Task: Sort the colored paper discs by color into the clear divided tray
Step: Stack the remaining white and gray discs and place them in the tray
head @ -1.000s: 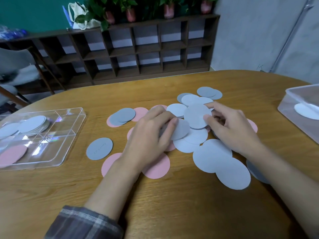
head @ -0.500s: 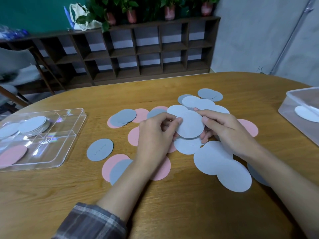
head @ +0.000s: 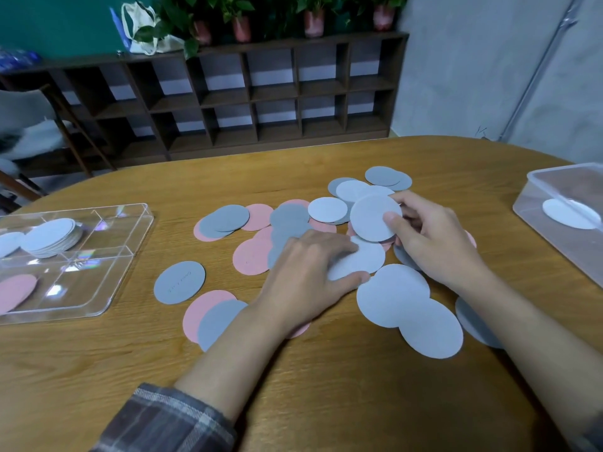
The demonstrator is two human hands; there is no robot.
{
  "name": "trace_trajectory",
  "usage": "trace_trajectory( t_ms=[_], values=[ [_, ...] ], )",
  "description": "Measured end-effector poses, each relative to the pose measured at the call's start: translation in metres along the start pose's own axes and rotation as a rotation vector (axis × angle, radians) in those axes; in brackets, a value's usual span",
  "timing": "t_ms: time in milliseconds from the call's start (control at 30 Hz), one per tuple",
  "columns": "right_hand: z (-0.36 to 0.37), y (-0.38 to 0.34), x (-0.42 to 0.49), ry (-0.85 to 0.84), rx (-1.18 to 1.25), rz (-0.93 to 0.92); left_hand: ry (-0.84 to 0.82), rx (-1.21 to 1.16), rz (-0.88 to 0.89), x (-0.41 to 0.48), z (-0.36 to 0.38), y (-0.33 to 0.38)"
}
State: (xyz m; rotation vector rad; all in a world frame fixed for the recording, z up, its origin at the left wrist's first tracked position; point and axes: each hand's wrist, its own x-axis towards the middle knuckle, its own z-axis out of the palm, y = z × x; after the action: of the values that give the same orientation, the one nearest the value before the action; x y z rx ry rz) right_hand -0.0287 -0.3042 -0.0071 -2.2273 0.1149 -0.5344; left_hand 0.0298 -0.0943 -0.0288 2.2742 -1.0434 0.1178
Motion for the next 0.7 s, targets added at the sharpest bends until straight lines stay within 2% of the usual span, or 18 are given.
trace_trajectory(
  t_ms=[300,567,700],
  values=[
    [0.0005,0.0082,0.0016,-0.019,-0.004,-0.041,0.025,0.024,0.053,0.0002,-0.0069,0.001],
    [0.0023,0.0013,-0.001,-0.097,0.019,-0.064,0.24,0.089,0.056,0.0017,-0.0041,-0.0009],
    [0.0043,0.0002,-0.0024,-0.118,0.026,-0.064,0.28,-0.008,0.018,0.002,-0.0053,-0.0006]
  ],
)
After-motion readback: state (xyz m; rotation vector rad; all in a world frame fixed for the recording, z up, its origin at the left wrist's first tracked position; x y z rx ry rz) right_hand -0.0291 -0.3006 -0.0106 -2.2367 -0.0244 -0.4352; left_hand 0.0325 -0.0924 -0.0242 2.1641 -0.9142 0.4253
